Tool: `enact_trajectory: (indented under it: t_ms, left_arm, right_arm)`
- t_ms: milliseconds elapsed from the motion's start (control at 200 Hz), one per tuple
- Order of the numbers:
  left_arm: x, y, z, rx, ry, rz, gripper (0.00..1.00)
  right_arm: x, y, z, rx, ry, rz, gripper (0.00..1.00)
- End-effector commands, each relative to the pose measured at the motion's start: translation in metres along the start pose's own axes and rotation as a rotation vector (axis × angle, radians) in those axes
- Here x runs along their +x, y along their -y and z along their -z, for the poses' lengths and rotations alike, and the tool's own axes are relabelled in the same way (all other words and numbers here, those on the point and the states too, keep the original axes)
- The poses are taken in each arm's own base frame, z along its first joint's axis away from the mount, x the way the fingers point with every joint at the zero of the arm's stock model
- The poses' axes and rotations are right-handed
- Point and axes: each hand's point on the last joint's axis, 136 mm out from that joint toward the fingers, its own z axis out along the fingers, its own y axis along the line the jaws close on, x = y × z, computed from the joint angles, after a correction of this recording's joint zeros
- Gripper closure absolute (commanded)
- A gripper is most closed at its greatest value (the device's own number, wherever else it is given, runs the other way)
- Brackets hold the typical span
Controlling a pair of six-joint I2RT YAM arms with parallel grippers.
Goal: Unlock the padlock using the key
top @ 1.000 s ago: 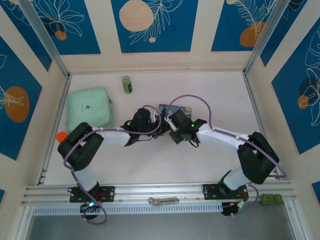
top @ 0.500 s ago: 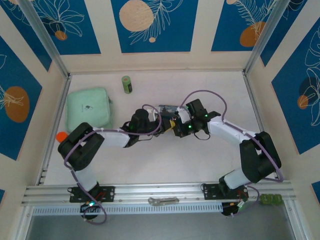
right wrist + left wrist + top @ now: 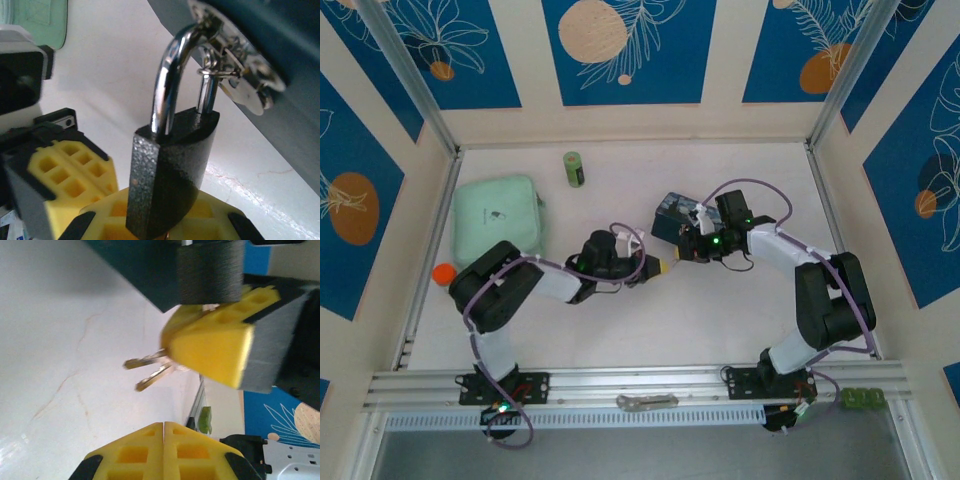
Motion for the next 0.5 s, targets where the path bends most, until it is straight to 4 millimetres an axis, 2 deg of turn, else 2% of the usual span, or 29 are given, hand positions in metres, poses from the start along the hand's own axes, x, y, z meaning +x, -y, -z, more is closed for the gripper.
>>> enact_trajectory:
  t_ms: [0, 90, 210, 285, 425, 495]
  left_arm:
    - [-0.012, 0.007, 0.004, 0.049, 0.062, 0.000, 1.00]
    - [-0.024, 0.008, 0.008, 0.043, 0.119, 0.016, 1.00]
    - [-0.041, 0.015, 0.013, 0.034, 0.211, 0.025, 0.87]
    - [-0.050, 0.018, 0.020, 0.014, 0.272, 0.031, 0.72]
    - [-0.058, 0.013, 0.028, -0.028, 0.346, 0.047, 0.61]
    - [-0.058, 0.010, 0.031, -0.032, 0.366, 0.055, 0.60]
  right_arm:
    - [0.000, -0.015, 0.005, -0.043, -0.002, 0.042, 1.00]
    - [0.010, -0.013, 0.003, 0.000, -0.022, 0.082, 1.00]
    - [0.029, -0.015, -0.006, 0.046, -0.084, 0.152, 1.00]
    - [0.038, -0.018, -0.013, 0.079, -0.121, 0.215, 1.00]
    - [0.049, -0.028, -0.026, 0.121, -0.167, 0.358, 1.00]
    - [0.054, -0.029, -0.031, 0.138, -0.191, 0.400, 1.00]
